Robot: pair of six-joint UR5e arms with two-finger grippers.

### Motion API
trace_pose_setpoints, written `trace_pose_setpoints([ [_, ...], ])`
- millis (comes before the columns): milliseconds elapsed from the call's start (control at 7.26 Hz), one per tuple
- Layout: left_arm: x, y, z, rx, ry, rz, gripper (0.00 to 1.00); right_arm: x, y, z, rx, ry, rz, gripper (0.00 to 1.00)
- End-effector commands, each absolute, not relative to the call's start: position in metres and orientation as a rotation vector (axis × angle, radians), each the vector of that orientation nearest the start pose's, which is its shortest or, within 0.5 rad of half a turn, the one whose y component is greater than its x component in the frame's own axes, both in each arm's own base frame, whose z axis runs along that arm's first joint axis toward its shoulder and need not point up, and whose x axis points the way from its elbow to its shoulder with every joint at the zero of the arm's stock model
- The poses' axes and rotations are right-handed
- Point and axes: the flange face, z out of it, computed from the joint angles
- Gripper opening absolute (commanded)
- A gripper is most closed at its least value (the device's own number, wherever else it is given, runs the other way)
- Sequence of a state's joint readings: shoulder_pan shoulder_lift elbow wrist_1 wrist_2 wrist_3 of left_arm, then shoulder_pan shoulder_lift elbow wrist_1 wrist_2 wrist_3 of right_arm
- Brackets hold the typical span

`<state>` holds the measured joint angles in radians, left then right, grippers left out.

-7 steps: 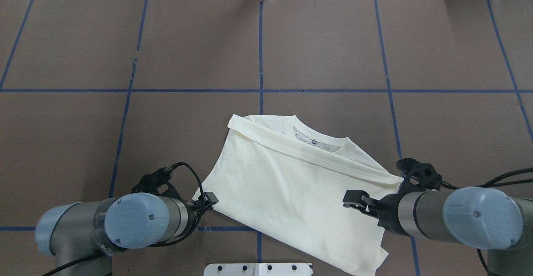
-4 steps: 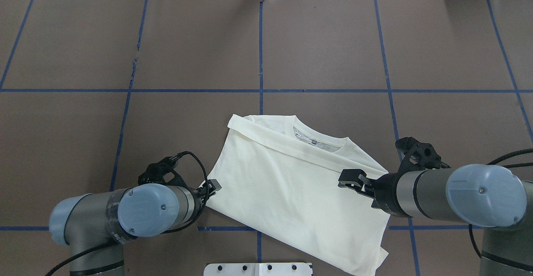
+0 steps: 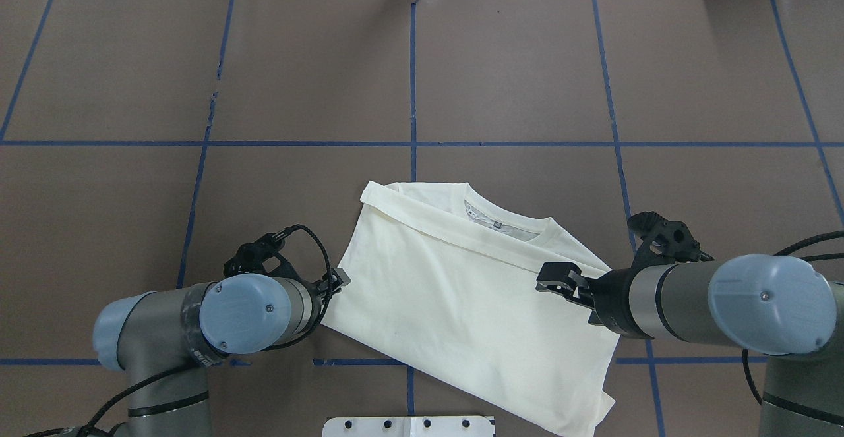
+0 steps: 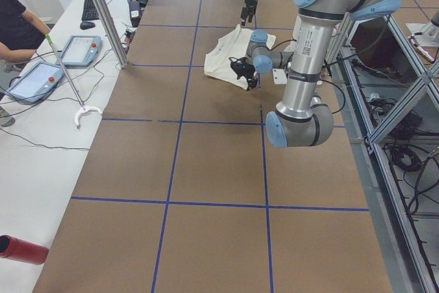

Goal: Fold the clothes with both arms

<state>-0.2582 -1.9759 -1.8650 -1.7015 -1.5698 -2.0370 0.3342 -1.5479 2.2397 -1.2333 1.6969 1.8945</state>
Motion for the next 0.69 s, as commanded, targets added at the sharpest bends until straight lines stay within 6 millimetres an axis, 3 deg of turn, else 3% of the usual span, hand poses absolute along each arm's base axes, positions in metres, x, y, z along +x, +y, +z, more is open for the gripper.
trace_pose_setpoints([
  [0, 0.5569, -0.2856, 0.2935, -0.087, 0.848, -0.681, 0.79, -0.3822, -0.2620, 0.3020, -0.110, -1.044, 0.535, 1.00],
  [413, 0.5564, -0.2864, 0.2912, -0.086, 0.851, -0.679, 0.28, -0.3822, -0.2627, 0.3006, -0.109, -1.047, 0.536, 1.00],
  [551, 0.5572, -0.2857, 0.2944, -0.086, 0.845, -0.678, 0.16, -0.3818, -0.2626, 0.3000, -0.109, -1.049, 0.535, 1.00],
])
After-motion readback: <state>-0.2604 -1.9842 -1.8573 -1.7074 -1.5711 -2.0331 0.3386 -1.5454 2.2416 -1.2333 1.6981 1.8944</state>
